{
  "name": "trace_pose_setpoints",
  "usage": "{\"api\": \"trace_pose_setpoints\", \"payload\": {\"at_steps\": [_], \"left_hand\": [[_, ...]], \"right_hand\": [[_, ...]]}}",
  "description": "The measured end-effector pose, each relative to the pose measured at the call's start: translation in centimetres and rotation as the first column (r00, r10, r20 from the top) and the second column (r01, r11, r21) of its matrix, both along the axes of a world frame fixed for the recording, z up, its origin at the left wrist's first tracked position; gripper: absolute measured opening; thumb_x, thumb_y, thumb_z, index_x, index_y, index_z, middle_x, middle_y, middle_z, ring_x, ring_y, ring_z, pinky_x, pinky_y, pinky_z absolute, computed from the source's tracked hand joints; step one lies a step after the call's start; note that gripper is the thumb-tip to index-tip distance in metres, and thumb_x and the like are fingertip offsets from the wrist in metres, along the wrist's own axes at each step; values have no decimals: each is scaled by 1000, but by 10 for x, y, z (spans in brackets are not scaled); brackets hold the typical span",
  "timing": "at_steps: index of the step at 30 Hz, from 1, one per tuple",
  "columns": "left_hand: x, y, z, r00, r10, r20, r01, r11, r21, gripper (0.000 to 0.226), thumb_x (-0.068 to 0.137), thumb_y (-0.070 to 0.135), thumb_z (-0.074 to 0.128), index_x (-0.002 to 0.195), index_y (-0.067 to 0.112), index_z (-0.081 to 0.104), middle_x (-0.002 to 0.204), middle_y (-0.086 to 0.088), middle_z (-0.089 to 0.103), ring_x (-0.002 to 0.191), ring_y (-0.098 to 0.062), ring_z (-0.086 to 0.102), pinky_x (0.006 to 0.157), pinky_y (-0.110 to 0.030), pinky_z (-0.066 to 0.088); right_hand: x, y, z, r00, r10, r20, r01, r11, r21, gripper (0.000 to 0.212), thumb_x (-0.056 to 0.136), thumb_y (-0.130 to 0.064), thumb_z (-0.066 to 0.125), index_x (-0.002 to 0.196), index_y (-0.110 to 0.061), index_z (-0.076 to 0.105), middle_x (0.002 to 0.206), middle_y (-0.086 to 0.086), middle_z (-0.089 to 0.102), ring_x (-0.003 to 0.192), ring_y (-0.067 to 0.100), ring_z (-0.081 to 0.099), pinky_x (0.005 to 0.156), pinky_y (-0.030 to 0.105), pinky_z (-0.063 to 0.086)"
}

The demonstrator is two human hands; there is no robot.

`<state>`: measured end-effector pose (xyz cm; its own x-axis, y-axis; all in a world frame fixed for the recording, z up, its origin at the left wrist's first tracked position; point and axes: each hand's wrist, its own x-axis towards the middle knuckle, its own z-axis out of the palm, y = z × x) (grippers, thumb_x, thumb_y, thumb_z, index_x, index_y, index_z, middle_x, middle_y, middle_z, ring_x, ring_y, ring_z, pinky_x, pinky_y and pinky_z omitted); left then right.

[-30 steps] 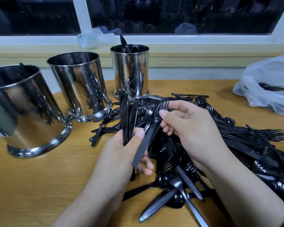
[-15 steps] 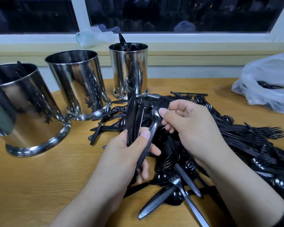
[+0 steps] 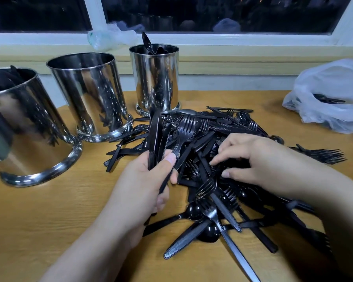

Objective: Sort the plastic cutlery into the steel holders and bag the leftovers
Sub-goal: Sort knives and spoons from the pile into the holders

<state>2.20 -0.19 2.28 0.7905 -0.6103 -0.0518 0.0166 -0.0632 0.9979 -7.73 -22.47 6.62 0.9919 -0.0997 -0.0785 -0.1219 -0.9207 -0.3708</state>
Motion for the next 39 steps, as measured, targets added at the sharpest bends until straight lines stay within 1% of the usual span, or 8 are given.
{"api": "trace_pose_setpoints", "payload": {"at_steps": [2,7,12,17,24,28,32,39], "left_hand": [[0,0,0,1000,11,2,-11,1000,3,38,103,42,53,69,25,60,69,-29,41,44,-17,29,41,-22,28],[-3,-1,3,997,63,-34,-64,997,-30,30,106,37,51,86,14,54,50,7,49,40,-10,29,40,-22,25],[-4,-2,5,997,68,-36,-69,997,-17,34,106,37,51,88,9,53,47,8,46,40,-10,28,39,-21,25],[-5,-1,6,997,68,-34,-68,998,-12,36,105,38,52,85,8,54,47,5,41,40,-12,28,39,-22,25],[-1,-1,5,996,92,-3,-92,995,-25,35,105,38,51,84,10,54,46,8,44,39,-13,30,40,-22,27],[1,0,6,993,112,22,-112,994,-17,40,104,42,51,79,12,55,48,-3,40,41,-17,31,40,-23,28],[-3,-1,7,992,114,55,-114,993,8,37,104,43,51,79,16,55,53,0,50,42,-15,40,42,-26,35],[-8,-5,11,990,104,-90,-112,990,-86,17,105,28,54,97,14,61,70,-3,63,58,-25,68,47,-30,53]], "right_hand": [[2,1,-7,1000,9,18,-9,999,-42,17,93,-40,68,106,-52,68,112,-32,49,112,-10,44,95,21,35],[5,3,-12,995,26,97,-21,998,-52,17,93,-39,68,109,-45,68,111,-27,51,109,-6,42,95,20,33],[8,4,-18,992,42,116,-35,997,-62,15,93,-38,70,107,-43,69,107,-26,54,107,-2,45,93,21,35],[10,4,-23,984,54,167,-43,997,-68,12,92,-36,71,103,-41,69,101,-25,57,104,-6,44,87,6,29],[9,4,-23,942,-18,336,20,1000,-4,10,94,-34,67,100,-35,74,102,-24,60,109,-1,52,96,18,38],[9,7,-17,875,-156,459,85,981,172,7,92,-33,68,93,-38,72,102,-18,60,96,6,57,81,17,40],[10,20,-1,767,-383,515,70,848,525,8,92,-26,71,84,-28,73,75,-14,66,64,4,55,63,16,44],[29,61,-8,890,-435,137,36,366,930,12,92,-8,69,89,4,73,74,11,69,65,19,64,66,30,57]]}}
